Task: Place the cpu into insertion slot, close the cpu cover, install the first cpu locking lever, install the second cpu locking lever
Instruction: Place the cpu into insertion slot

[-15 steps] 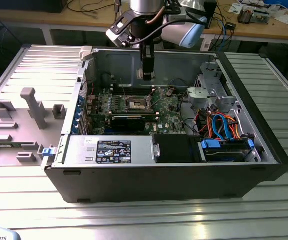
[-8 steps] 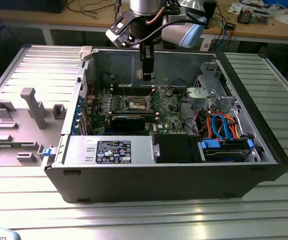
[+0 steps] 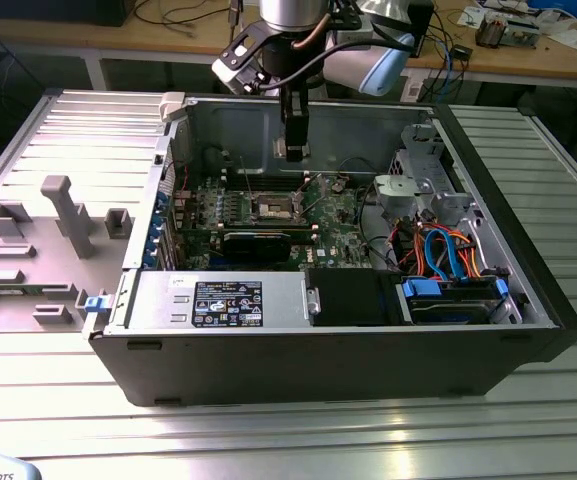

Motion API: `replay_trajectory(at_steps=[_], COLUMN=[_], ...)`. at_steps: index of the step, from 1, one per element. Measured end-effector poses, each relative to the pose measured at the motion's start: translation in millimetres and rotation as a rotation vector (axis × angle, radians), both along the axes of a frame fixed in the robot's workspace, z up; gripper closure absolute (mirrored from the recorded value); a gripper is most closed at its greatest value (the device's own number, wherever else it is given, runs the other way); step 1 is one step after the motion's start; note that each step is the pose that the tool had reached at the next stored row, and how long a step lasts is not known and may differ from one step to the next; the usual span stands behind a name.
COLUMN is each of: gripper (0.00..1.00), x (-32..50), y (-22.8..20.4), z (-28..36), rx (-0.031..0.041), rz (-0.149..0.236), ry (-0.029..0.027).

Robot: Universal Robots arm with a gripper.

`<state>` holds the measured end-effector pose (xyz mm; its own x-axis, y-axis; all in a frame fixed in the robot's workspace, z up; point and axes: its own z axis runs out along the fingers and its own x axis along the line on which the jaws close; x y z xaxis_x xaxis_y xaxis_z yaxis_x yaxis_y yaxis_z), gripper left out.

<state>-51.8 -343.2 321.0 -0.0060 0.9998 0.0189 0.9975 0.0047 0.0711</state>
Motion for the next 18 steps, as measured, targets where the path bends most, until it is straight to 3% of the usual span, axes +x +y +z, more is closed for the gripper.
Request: replay_trajectory(at_steps=[1, 3, 18], gripper=[0.46, 0.46, 0.46], x=[0.0, -0.1, -0.1], y=[0.0, 0.0, 0.0], z=[-0.1, -1.0, -2.0], rx=[0.0000, 0.0000, 0.0003], rz=[0.000, 0.000, 0.000], ry=[0.0035, 0.0349, 0.0377])
